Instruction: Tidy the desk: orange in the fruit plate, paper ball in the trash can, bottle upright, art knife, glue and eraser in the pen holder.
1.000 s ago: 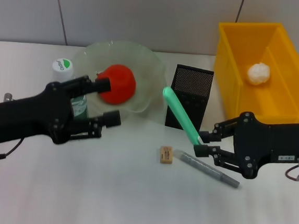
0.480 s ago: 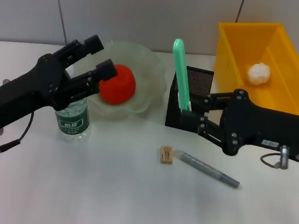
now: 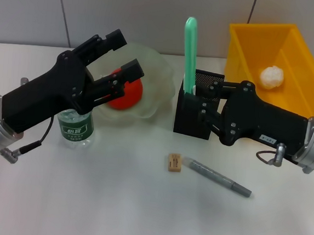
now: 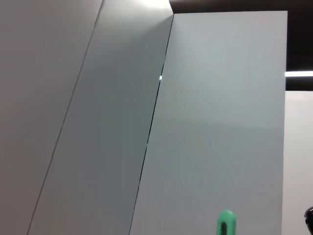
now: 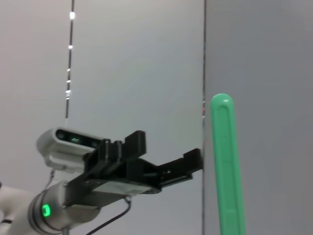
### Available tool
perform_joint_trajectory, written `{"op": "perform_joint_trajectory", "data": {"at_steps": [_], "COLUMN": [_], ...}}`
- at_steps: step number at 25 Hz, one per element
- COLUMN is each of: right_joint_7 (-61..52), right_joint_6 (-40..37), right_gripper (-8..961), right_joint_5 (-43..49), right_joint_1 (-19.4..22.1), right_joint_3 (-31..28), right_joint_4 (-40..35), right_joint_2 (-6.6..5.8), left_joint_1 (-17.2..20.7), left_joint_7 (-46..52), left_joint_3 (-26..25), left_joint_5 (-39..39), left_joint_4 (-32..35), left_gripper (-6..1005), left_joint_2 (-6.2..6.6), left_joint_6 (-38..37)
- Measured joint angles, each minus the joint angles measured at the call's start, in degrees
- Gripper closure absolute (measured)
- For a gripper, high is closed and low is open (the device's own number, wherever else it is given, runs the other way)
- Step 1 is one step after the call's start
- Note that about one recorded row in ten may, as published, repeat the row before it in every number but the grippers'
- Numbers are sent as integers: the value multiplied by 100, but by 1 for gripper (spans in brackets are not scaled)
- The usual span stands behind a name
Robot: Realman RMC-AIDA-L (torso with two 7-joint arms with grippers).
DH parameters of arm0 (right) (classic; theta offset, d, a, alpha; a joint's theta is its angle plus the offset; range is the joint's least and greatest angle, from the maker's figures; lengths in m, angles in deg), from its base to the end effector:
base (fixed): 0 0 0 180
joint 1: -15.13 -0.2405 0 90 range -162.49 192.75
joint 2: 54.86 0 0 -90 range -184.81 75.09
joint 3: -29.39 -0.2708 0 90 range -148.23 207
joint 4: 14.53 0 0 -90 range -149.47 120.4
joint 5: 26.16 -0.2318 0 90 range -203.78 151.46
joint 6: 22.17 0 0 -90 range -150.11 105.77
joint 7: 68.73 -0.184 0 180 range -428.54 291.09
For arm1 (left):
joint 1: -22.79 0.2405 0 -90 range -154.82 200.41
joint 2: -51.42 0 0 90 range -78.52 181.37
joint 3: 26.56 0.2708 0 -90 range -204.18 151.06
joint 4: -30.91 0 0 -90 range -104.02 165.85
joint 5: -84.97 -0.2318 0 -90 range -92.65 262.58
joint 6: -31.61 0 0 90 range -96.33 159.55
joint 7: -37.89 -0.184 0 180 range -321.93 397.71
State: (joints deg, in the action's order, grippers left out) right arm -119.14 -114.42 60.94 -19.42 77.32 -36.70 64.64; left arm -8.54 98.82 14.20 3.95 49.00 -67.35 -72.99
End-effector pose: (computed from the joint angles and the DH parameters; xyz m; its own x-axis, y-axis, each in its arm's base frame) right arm 0.2017 0.3724 -0.0577 0.6574 0.0799 -0.7493 -0.2084 -0.9363 -0.2827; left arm -0.2094 0.3476 -0.0154 0.3789 0.0429 0.9244 0.3674 -0.9238 -0.1077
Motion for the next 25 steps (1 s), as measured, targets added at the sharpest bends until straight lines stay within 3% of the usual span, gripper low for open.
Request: {"op": "perform_joint_trajectory", "data": {"at_steps": [13,17,21,25], "right_joint_7": [350,448,680,1173], "right_joint_6": [-197,-234,-14,231], "right_gripper": [770,770,770,770], "right_joint_5": [-997,-1056,-1090,-1118], "right_joint_1": [340,592,810,811], "right_joint_3": [-38,-135,-208,-320], "right_joint_4": [45,-583,-1704,-2091], "right_joint_2": [-13,-36,-21,-23], "left_joint_1": [107,226,366,500], "left_joint_7": [-149,-96,-82,-80], "left_joint_3": [-13,119,179,178], "left_joint_5": [51,-118,-510,-668], "left_joint_4": [151,485,713,742], "left_gripper": [136,136,136,136], "left_joint_2": [44,67,112,153], "left_joint_6": [-26,-29,30,129]}}
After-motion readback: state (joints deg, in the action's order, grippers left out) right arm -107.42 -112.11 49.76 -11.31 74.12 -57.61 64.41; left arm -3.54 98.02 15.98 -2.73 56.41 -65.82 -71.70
